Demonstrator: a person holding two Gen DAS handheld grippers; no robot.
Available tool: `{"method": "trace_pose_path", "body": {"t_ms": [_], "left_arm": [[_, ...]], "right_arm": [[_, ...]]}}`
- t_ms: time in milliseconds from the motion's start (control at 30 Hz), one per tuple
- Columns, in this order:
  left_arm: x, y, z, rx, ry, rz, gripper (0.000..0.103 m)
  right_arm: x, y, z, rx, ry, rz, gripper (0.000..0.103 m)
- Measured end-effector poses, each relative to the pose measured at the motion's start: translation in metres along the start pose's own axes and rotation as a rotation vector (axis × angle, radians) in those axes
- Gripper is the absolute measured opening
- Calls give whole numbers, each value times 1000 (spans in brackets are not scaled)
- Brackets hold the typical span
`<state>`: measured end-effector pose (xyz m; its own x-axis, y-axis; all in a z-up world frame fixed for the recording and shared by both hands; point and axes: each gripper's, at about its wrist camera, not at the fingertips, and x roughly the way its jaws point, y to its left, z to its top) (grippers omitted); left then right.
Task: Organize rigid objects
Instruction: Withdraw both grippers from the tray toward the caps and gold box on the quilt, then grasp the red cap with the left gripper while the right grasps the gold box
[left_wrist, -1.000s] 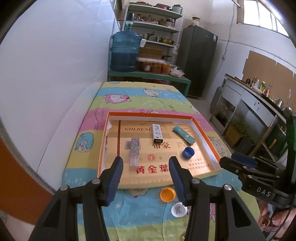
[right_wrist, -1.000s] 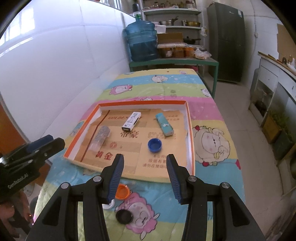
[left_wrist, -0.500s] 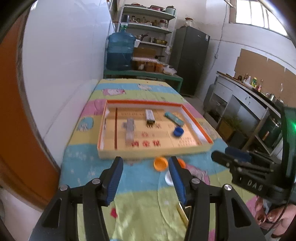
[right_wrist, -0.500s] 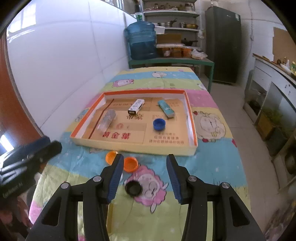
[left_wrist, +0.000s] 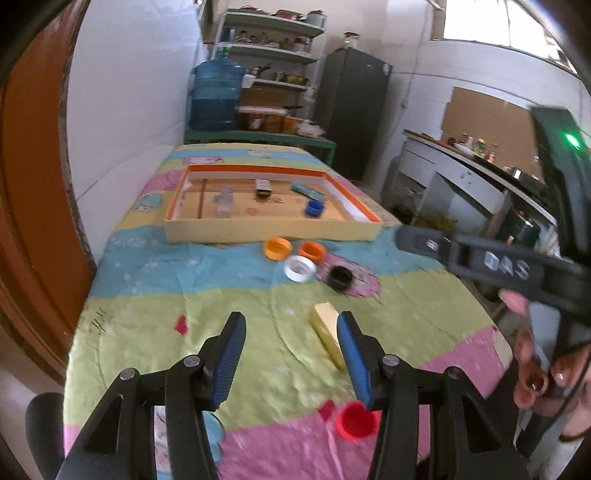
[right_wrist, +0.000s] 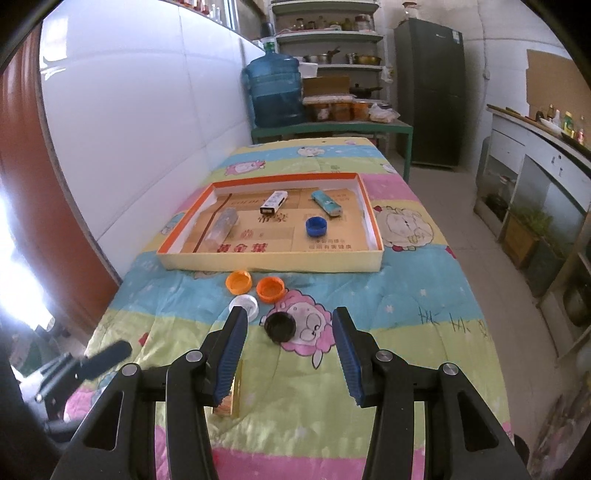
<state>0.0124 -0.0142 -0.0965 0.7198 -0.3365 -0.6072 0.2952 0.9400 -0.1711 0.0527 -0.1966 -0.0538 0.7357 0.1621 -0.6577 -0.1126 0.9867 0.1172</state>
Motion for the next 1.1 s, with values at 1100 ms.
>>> {"method": "trace_pose_path", "body": {"t_ms": [1100], "left_arm": [[13, -27, -61, 110, 28, 24, 30]], "right_arm": [[10, 6, -25, -6, 61, 30, 49]]}}
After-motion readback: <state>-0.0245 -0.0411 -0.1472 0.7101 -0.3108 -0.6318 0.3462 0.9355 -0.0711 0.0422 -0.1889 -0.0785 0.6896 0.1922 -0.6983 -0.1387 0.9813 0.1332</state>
